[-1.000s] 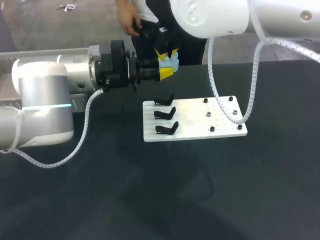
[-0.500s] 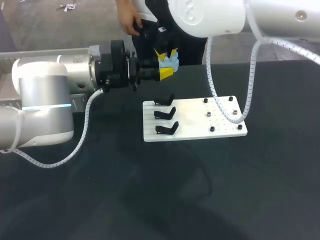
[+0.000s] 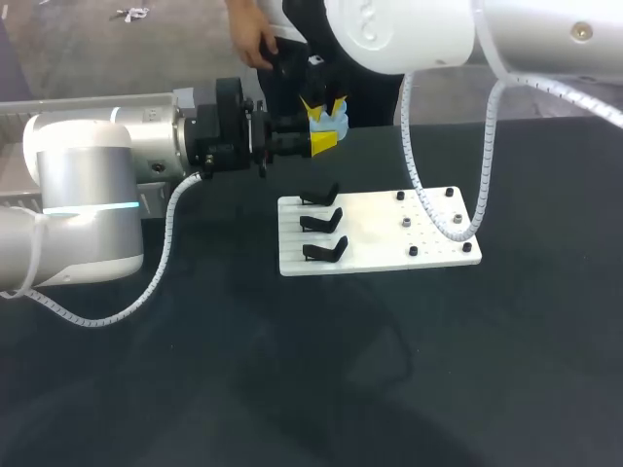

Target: Pick up each earbud case from the left stands, insert the matching earbuds, close the lid, and place the case in the box.

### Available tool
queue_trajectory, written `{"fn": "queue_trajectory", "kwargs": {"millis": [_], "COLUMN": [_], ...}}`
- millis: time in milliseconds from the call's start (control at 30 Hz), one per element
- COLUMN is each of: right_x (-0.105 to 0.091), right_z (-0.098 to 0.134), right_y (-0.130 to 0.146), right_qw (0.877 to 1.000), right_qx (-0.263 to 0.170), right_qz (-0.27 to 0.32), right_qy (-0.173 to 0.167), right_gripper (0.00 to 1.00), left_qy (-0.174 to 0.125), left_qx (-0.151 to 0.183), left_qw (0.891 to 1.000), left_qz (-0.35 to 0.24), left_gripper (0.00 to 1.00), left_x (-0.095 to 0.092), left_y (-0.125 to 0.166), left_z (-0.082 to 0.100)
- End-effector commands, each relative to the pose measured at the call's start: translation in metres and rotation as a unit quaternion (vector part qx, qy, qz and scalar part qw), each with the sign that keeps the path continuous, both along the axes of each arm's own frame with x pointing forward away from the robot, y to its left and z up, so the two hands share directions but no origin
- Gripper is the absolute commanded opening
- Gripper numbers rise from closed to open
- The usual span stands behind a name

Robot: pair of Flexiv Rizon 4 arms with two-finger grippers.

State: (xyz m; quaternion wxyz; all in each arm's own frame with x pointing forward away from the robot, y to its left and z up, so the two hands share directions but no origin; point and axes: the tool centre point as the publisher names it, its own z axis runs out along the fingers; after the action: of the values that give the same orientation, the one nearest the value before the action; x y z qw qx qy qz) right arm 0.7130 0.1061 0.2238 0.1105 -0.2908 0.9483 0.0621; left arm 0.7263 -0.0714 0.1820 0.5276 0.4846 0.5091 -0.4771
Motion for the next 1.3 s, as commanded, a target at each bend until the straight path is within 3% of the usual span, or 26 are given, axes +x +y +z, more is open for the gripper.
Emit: {"fn": "queue_trajectory", "kwargs": {"millis": [33, 967, 1200, 1300], "right_x": [0.0038, 0.0033, 0.0024, 0.0022], "right_z": [-0.0005, -0.0039, -0.0048, -0.0049], "right_y": [0.0015, 0.0006, 0.0004, 0.0004], "right_qw": [1.000, 0.999, 0.999, 0.999], "right_qx": [-0.002, -0.030, -0.030, -0.031], "right_qz": [0.001, 0.017, 0.015, 0.014], "right_qy": [0.004, 0.006, 0.007, 0.006], "right_gripper": [0.00, 0.00, 0.21, 0.25], "left_qy": [-0.001, -0.001, -0.001, -0.001], "left_qx": [0.000, 0.000, 0.000, 0.000], "left_qw": [1.000, 1.000, 1.000, 1.000], "left_qz": [0.003, 0.003, 0.003, 0.003], "left_gripper": [0.00, 0.00, 0.00, 0.00], "left_x": [-0.0011, -0.0011, -0.0011, -0.0011], "left_y": [-0.0003, -0.0003, -0.0003, -0.0003], "left_z": [0.0001, 0.0001, 0.0001, 0.0001]}}
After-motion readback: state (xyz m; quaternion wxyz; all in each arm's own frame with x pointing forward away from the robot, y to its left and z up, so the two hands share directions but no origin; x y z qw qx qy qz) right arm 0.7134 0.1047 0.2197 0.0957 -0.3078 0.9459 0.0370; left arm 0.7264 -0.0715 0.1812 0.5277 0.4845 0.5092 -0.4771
